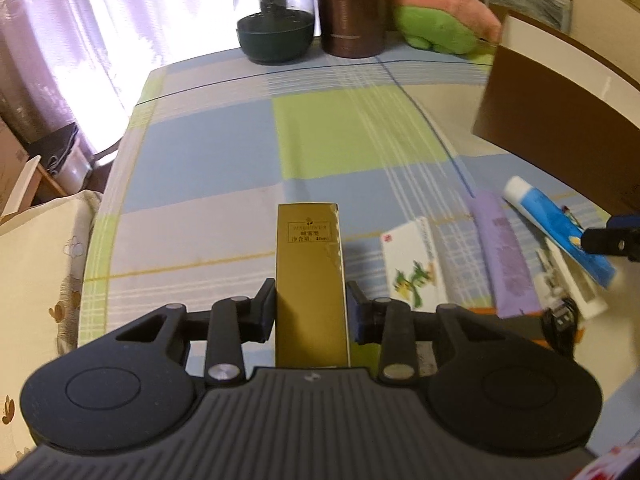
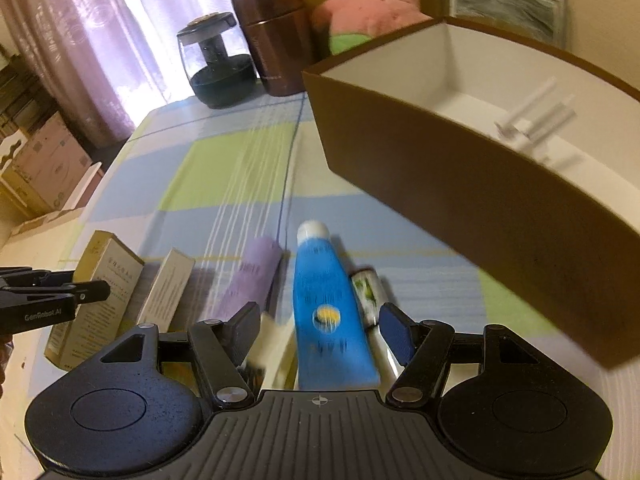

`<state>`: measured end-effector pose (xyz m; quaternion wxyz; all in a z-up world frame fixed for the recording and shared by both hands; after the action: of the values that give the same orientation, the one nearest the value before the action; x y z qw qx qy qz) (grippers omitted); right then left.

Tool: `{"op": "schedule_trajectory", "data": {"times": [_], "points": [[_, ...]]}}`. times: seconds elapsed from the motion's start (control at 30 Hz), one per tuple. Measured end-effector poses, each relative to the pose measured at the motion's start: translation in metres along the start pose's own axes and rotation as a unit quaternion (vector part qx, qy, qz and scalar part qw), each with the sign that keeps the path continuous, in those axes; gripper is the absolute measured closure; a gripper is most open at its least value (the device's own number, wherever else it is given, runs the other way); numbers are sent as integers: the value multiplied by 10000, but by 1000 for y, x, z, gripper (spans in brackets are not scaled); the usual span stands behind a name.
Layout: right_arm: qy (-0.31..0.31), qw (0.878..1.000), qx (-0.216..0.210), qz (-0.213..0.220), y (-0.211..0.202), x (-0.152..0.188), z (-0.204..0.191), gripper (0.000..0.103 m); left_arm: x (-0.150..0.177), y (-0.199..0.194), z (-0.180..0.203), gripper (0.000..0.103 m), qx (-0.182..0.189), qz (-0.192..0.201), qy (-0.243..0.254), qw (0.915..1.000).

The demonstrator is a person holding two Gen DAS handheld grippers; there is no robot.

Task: Organize rigid objects
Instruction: 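Close left gripper on gold box while right gripper grasps blue toothpaste tube, then lift gold box with left tool while right tool carries toothpaste to brown box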

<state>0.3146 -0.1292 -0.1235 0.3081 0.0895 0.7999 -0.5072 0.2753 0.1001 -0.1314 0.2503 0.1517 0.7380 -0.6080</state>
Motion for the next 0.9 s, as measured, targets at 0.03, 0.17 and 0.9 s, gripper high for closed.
{"op": "schedule_trajectory", "data": {"times": [0.03, 0.17, 0.9], "points": [[-69, 10000, -22, 3, 4, -4, 0, 46, -2, 3, -1, 72, -44, -7, -23, 10000], [-319, 9994, -101, -73, 24, -17, -1, 52, -7, 11, -4, 72, -138, -32, -137, 9998], [-781, 9958, 14, -478, 76, -23, 0, 69, -13, 27, -1, 72, -221, -100, -77, 9997]]}}
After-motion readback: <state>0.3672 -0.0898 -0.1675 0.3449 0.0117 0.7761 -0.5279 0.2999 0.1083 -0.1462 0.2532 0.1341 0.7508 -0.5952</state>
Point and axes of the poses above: each gripper's, at about its wrist camera, not at the fingertips, and y roughly the way its jaws point, z to its right, x to its underside, the point moved 5 cm from there along y, roughly the way its jaws point, and after that the axes turned 4 degrees about -x, right-handed, at the moved point
